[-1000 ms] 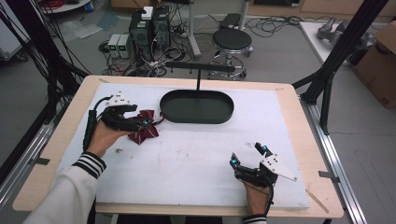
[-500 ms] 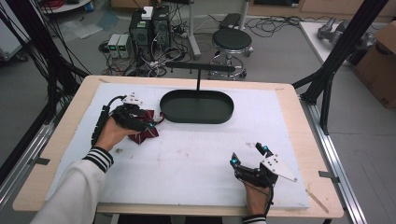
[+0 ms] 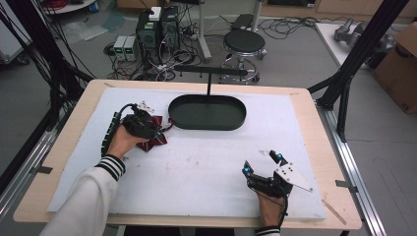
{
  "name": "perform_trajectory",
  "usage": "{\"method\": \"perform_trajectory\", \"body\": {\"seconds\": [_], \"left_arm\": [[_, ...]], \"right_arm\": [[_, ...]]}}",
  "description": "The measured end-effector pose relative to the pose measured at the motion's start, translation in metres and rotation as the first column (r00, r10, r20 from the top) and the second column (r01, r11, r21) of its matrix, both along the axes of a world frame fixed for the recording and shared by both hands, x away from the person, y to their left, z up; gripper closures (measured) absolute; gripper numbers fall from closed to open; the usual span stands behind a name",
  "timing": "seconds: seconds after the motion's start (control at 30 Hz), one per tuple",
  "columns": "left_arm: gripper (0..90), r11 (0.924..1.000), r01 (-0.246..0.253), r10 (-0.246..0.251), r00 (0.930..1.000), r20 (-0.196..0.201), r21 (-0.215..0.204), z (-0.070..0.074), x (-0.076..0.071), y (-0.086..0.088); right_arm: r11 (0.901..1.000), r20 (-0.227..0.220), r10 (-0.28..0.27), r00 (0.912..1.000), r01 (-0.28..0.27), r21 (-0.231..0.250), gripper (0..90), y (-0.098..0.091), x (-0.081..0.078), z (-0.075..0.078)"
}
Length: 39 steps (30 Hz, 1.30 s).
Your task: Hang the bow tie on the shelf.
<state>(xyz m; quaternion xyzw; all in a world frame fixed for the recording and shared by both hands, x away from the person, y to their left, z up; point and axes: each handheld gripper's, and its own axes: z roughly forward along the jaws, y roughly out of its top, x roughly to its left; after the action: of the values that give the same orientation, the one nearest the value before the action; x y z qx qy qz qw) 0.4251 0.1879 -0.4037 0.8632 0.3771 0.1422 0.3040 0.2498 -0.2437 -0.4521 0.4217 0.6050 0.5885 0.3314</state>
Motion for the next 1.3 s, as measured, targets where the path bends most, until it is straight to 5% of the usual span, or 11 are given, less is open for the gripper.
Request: {"method": "perform_trajectory", "body": {"seconds": [0.23,0.47,0.7,0.9,1.07,1.3], "left_arm": [[45.7,0.9985,-0.014,0.015,0.9995,-0.026,0.054,-0.004,0.003,-0.005],[48.8,0.9972,-0.038,0.041,0.9976,-0.056,0.064,-0.005,0.006,-0.007],[55.6,0.9974,-0.056,0.06,0.9935,-0.097,0.046,-0.006,0.008,-0.008],[51.2,0.9967,-0.077,0.08,0.9857,-0.148,0.026,-0.008,0.012,-0.007],[48.6,0.9959,-0.083,0.087,0.9839,-0.156,0.035,-0.01,0.014,-0.008],[57.0,0.9929,-0.115,0.119,0.9779,-0.172,0.033,-0.01,0.016,-0.007]], "right_arm": [[1.0,0.003,0.001,1.0,-0.001,0.0,0.9,0.0,0.0,0.0],[1.0,-0.001,-0.001,1.0,0.001,0.005,0.9,0.0,0.0,0.0],[1.0,0.001,-0.003,1.0,0.003,0.006,0.9,0.0,-0.001,0.0],[1.0,0.002,-0.003,1.0,0.003,0.008,0.9,0.0,-0.001,0.0],[0.9999,0.001,-0.004,1.0,0.004,0.01,0.9,0.0,-0.001,0.0],[0.9999,0.0,-0.004,1.0,0.004,0.011,0.9,-0.001,-0.001,0.0]]}}
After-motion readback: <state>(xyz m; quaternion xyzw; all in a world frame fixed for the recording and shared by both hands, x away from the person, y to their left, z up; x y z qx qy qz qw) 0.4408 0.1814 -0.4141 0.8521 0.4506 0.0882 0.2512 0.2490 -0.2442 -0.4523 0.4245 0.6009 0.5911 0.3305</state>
